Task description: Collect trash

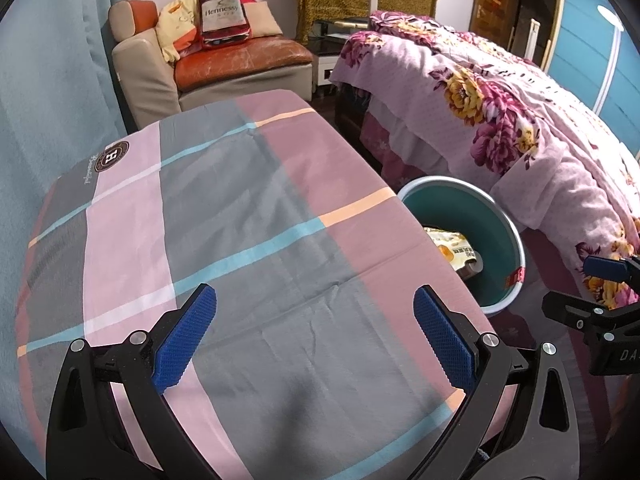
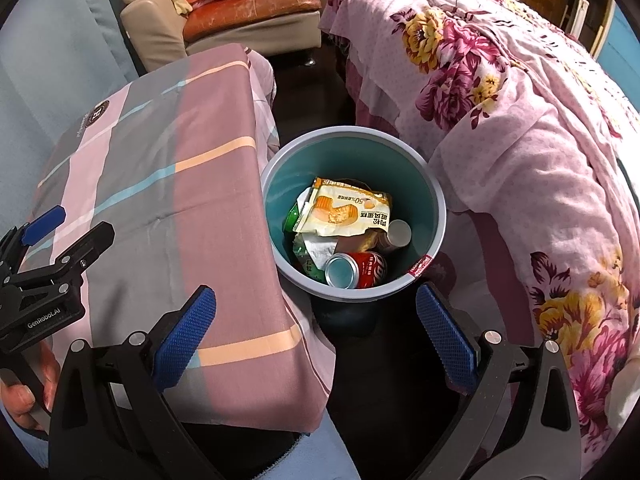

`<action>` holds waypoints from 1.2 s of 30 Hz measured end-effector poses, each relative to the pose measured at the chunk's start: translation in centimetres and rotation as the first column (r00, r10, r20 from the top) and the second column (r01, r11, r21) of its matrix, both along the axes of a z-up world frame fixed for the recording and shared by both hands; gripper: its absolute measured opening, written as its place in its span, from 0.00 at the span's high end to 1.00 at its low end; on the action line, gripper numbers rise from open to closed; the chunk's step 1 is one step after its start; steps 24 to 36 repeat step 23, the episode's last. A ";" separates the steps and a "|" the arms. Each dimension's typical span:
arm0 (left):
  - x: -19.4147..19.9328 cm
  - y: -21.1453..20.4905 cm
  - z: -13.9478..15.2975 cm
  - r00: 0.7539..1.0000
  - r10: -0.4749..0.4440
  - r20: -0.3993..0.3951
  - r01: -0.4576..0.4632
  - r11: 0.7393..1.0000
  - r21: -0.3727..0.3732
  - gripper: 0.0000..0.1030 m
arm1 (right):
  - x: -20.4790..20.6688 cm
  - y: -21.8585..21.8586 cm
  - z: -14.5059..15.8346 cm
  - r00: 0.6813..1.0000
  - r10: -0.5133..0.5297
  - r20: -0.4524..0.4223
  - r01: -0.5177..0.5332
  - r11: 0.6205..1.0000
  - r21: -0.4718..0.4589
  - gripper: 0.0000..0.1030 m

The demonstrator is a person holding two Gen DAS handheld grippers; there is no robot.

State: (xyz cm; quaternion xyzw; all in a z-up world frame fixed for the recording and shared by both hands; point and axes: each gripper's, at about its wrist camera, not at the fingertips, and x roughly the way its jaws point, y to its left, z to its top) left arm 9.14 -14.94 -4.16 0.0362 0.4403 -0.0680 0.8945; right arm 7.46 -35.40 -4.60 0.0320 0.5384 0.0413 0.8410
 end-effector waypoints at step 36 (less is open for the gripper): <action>0.2 0.9 -0.9 0.999 0.001 -0.035 -0.002 0.999 -0.036 0.04 | 0.0 0.7 0.4 1.000 0.006 0.001 -0.006 1.000 -0.028 0.07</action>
